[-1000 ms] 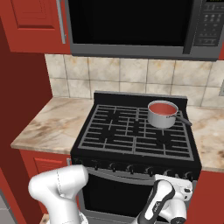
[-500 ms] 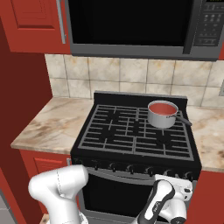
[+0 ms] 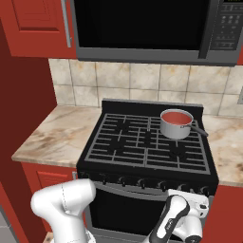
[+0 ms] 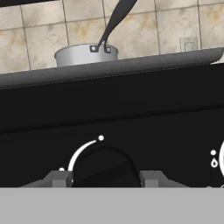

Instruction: Wait until the marinara sauce is simmered to a deep red color and then turn off the stove.

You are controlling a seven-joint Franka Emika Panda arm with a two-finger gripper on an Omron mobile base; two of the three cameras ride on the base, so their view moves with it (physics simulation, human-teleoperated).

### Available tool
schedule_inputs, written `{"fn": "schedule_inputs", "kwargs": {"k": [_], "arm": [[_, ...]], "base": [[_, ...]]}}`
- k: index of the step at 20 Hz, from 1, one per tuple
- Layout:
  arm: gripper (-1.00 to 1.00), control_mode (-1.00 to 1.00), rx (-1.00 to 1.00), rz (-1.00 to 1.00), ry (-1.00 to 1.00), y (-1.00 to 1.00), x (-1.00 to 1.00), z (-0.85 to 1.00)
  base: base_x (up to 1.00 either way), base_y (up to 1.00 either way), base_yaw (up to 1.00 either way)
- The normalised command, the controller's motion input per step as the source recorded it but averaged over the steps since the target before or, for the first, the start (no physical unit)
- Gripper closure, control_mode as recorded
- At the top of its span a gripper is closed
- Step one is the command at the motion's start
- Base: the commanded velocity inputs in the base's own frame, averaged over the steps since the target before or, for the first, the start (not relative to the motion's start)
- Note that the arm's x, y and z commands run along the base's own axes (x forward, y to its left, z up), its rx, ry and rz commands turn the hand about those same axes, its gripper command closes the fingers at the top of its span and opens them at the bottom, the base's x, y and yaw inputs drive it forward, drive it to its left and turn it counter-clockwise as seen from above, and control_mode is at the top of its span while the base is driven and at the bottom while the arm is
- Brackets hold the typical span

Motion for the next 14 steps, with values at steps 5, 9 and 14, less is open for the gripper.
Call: {"fn": "schedule_inputs", "kwargs": {"k": [5, 9, 14], "arm": [[1.0, -1.0, 0.0, 0.0, 0.0, 0.0, 0.0, 0.0], [1.0, -1.0, 0.0, 0.0, 0.0, 0.0, 0.0, 0.0], [1.0, -1.0, 0.0, 0.0, 0.0, 0.0, 0.0, 0.0]], "base": [[0.0, 0.0, 0.0], [0.0, 0.0, 0.0], [0.0, 0.0, 0.0]]}}
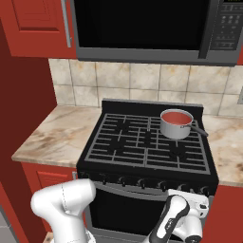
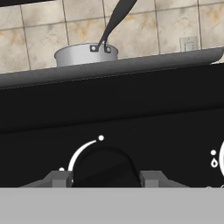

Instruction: Wait until the marinara sauce is simmered to a deep red color and then turn off the stove.

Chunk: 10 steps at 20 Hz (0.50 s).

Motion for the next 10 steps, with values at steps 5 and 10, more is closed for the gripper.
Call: {"fn": "schedule_inputs", "kwargs": {"k": [5, 10], "arm": [[1.0, -1.0, 0.0, 0.0, 0.0, 0.0, 0.0, 0.0], [1.0, -1.0, 0.0, 0.0, 0.0, 0.0, 0.0, 0.0]], "base": [[0.0, 0.0, 0.0], [0.0, 0.0, 0.0]]}}
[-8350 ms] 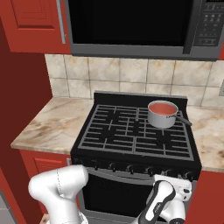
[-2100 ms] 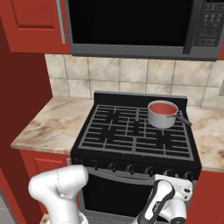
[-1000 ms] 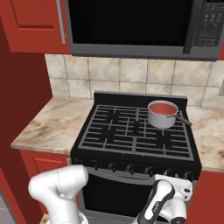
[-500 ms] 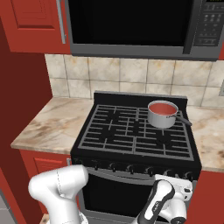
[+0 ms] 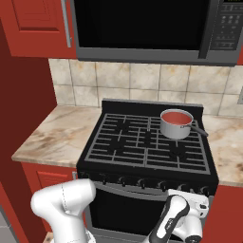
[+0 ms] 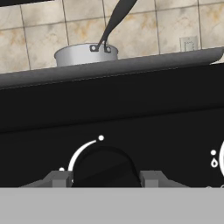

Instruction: Wait until the marinara sauce is simmered to a deep red color and then turn off the stove.

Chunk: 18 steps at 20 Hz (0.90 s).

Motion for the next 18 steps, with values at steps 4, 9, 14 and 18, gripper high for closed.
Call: {"fn": "schedule_inputs", "kwargs": {"k": [4, 9, 14, 18], "arm": [[1.0, -1.0, 0.0, 0.0, 0.0, 0.0, 0.0, 0.0], [1.0, -1.0, 0.0, 0.0, 0.0, 0.0, 0.0, 0.0], [1.0, -1.0, 0.0, 0.0, 0.0, 0.0, 0.0, 0.0], [1.0, -1.0, 0.0, 0.0, 0.0, 0.0, 0.0, 0.0]], "base": [[0.0, 0.0, 0.0], [0.0, 0.0, 0.0], [0.0, 0.0, 0.0], [0.0, 0.0, 0.0]]}}
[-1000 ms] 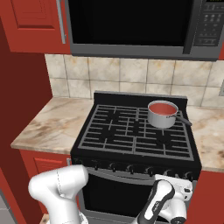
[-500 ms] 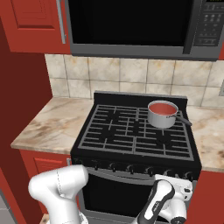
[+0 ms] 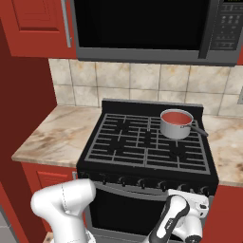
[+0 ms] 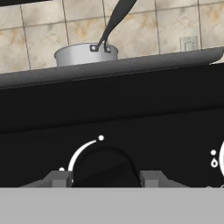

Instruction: Wait until the marinara sauce is simmered to a deep red color and then turn off the stove.

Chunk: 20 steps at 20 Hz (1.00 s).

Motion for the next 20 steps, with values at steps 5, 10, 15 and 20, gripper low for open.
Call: {"fn": "schedule_inputs", "kwargs": {"k": [5, 10, 15, 20], "arm": [[1.0, -1.0, 0.0, 0.0, 0.0, 0.0, 0.0, 0.0], [1.0, -1.0, 0.0, 0.0, 0.0, 0.0, 0.0, 0.0], [1.0, -1.0, 0.0, 0.0, 0.0, 0.0, 0.0, 0.0], [1.0, -1.0, 0.0, 0.0, 0.0, 0.0, 0.0, 0.0]], "base": [[0.0, 0.0, 0.0], [0.0, 0.0, 0.0], [0.0, 0.0, 0.0], [0.0, 0.0, 0.0]]}}
